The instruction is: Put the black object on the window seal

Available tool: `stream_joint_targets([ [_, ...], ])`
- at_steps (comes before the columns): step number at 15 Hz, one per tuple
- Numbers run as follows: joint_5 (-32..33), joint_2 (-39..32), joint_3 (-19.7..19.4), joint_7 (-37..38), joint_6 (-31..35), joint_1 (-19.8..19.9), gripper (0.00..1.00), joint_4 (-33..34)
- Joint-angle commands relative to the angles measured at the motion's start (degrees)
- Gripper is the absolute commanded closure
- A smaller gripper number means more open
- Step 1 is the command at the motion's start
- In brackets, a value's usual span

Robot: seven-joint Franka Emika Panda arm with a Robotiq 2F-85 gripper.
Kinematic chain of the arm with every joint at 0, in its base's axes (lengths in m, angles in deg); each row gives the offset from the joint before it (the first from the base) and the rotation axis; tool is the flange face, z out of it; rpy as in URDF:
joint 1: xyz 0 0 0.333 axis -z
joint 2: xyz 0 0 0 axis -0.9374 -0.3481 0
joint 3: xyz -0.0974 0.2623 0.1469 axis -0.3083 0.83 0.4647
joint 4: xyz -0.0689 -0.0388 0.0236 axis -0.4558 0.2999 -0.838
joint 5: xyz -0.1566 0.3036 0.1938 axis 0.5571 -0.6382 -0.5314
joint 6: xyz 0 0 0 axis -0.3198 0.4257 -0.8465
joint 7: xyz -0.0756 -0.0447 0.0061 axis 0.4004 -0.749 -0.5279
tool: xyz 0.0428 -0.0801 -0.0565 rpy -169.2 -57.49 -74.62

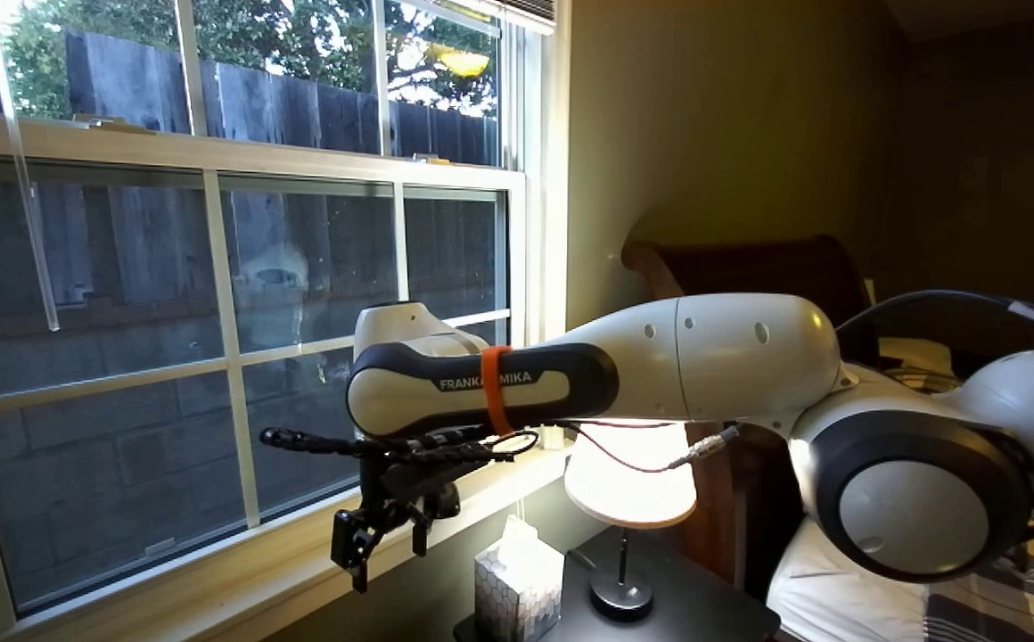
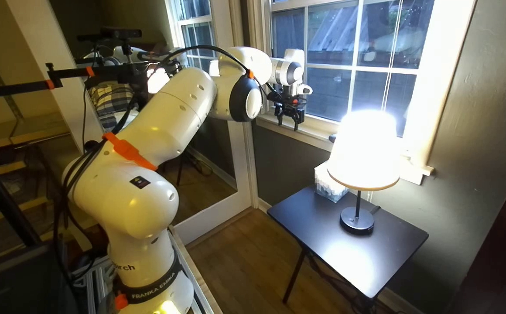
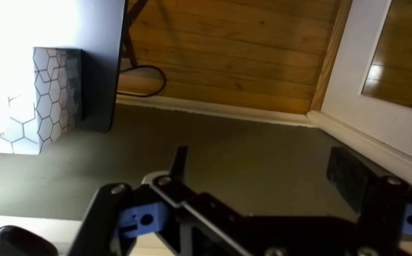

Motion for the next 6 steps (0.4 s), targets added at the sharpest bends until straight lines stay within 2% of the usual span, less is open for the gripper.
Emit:
stream_joint_targets([
  [1,-0.3,0.1,0.3,0.0,-0.7,0.1,0.0,0.0],
  [6,-0.5,0.2,0.6,0.0,-1.1,0.4,0.0,-0.2],
])
